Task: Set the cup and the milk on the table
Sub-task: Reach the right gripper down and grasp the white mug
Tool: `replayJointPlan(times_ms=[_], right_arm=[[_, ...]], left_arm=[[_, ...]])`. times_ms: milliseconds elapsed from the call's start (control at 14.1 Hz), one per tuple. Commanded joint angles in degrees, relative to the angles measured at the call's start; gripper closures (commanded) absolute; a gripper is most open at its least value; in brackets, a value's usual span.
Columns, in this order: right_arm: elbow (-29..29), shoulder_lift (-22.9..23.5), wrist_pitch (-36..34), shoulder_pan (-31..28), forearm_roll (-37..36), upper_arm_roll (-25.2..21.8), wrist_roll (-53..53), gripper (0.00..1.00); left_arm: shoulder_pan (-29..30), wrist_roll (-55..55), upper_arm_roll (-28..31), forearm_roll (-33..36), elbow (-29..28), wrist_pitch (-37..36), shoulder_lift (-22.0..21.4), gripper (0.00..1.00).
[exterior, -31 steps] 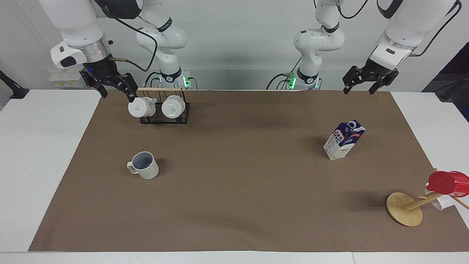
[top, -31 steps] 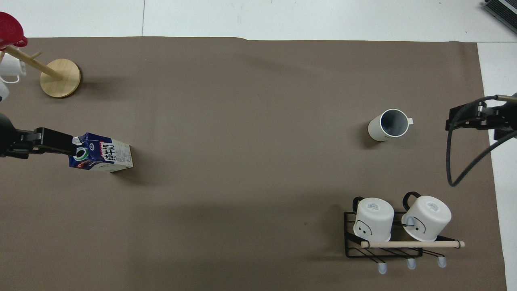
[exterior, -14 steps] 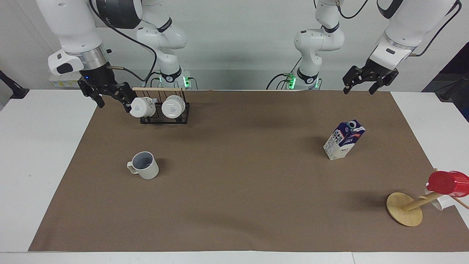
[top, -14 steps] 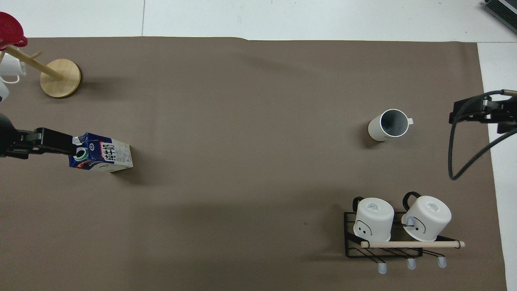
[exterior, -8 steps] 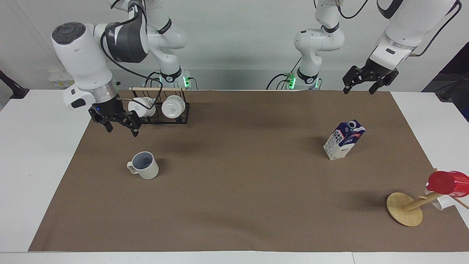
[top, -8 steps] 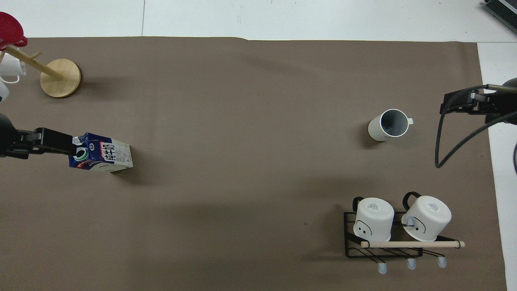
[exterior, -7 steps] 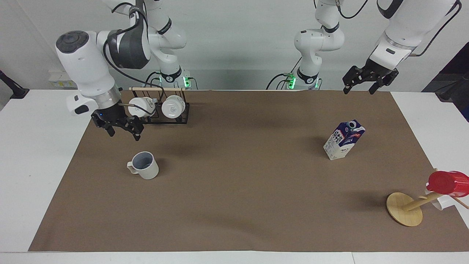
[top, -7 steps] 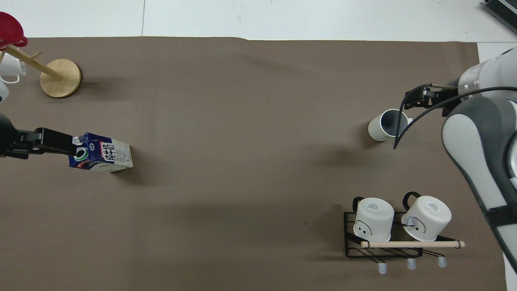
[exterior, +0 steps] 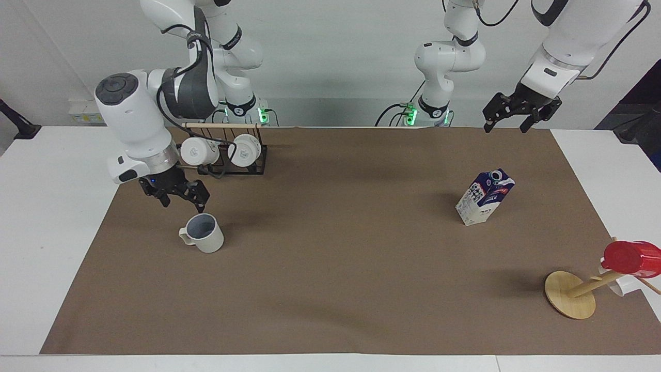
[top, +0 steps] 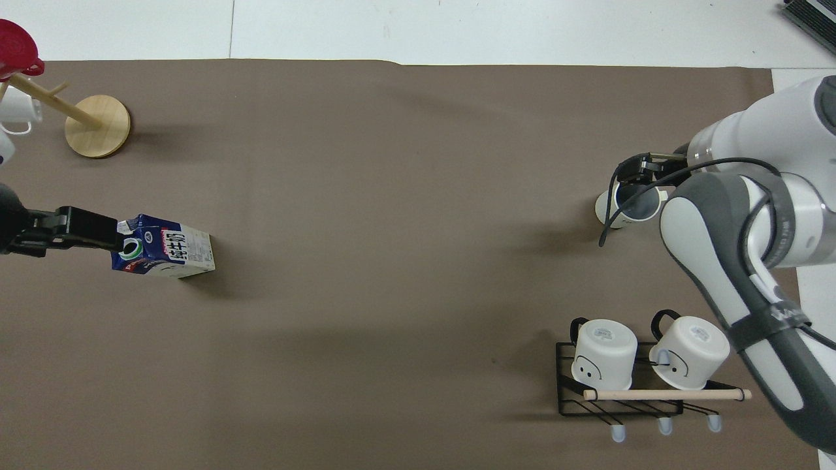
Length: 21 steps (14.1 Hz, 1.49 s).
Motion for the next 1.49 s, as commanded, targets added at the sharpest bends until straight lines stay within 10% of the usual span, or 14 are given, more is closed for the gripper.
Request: replayJointPlan(times_ms=[0,355,639,1421], right_arm=[[-2.12,1.17,3.13,0.7,-0.04,0.03,-1.36,0.0],[-4.84,4.07,6.99,0.88,-0.74,0.03,-1.71,0.24],[-5.2,3.98,7.45,0.79,-1.54,-0.06,-3.55,1.0],[2.0,1.52,0.07,3.23,-1.54,0.2,-1.27,1.0]], left_arm=[[0.63,0.76,-0.1,-0.67,0.89,-1.34,-0.1,0.0],[0.63,0.76,-0.1,-0.67,0.89,-1.34,-0.09,0.0],[0.63,0.76,-0.1,-0.67,0.89,-1.34,-0.09,0.0],[0.54,0.76,-0.1,-0.67,0.89,-1.25,-0.1,0.0]])
